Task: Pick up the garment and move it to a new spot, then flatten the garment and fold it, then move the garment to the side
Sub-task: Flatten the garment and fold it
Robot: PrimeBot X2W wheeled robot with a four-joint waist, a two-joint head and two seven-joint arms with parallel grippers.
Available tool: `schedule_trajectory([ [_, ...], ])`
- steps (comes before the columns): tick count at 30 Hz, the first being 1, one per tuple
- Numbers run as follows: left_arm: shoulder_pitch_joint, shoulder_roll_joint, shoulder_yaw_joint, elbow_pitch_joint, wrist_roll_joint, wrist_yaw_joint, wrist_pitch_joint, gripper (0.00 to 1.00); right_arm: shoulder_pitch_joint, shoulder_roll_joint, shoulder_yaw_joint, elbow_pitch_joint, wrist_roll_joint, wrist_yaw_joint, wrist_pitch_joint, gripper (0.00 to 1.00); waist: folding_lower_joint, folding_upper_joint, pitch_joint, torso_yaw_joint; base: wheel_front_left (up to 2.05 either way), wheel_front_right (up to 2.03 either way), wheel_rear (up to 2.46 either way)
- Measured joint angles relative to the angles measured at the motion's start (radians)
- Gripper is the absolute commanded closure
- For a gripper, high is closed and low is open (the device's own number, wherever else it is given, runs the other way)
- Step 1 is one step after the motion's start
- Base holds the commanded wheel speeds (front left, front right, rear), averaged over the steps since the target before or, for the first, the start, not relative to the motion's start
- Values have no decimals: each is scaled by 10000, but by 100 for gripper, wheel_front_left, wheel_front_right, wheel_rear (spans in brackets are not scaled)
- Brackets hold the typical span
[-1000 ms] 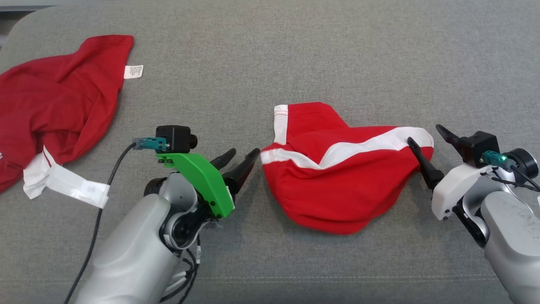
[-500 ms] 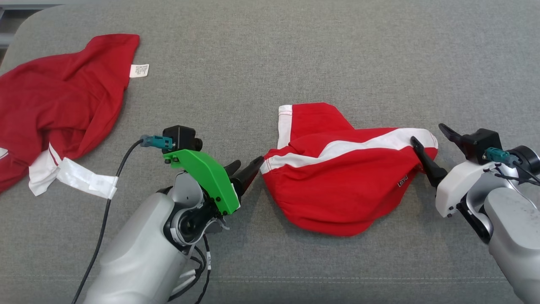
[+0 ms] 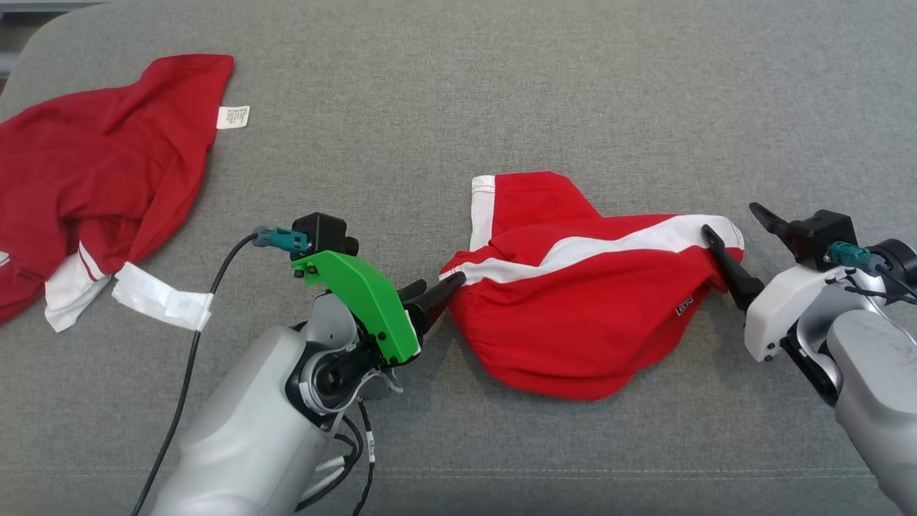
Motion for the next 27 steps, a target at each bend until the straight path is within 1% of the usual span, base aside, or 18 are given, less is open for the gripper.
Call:
schedule_trajectory([
  [7, 1, -4, -31, 19, -23, 102, 13, 0, -122, -29, 186, 111, 92, 2, -84, 0, 0, 0, 100, -37, 0, 0, 0],
  [10, 1, -33, -25, 15, -81, 102, 15, 0, -130, -29, 251, 167, 165, 0, -84, 0, 0, 0, 122, -60, 0, 0, 0],
  [15, 12, -73, -15, -115, -564, 100, 184, 0, -163, -29, 322, 253, 297, 0, -86, 0, 0, 0, 138, -95, 0, 0, 0],
  [21, 12, -88, -184, -211, -554, 71, 171, 0, -287, -29, 439, 314, 368, 0, -86, 0, 0, 0, 149, -138, 0, 0, 0],
  [22, 12, -88, -184, -211, -554, 71, 171, 3, -287, -29, 439, 314, 368, 0, -86, 0, 0, 0, 149, -138, 0, 0, 0],
  [23, 12, -88, -228, -217, -512, 35, 169, 11, -298, -29, 449, 313, 380, 0, -86, 0, 0, 0, 150, -148, 0, 0, 0],
  [24, 12, -88, -263, -215, -462, -2, 146, 39, -298, -29, 464, 309, 410, 0, -86, 0, 0, 0, 150, -159, 0, 0, 0],
  [25, 12, -90, -293, -211, -364, -2, 59, 51, -298, -29, 479, 307, 430, 0, -86, 0, 0, 0, 150, -171, 0, 0, 0],
  [27, 8, -90, -301, -180, -272, -4, -109, 55, -299, -27, 508, 297, 433, 0, -86, 0, 0, 0, 151, -197, 0, 0, 0],
])
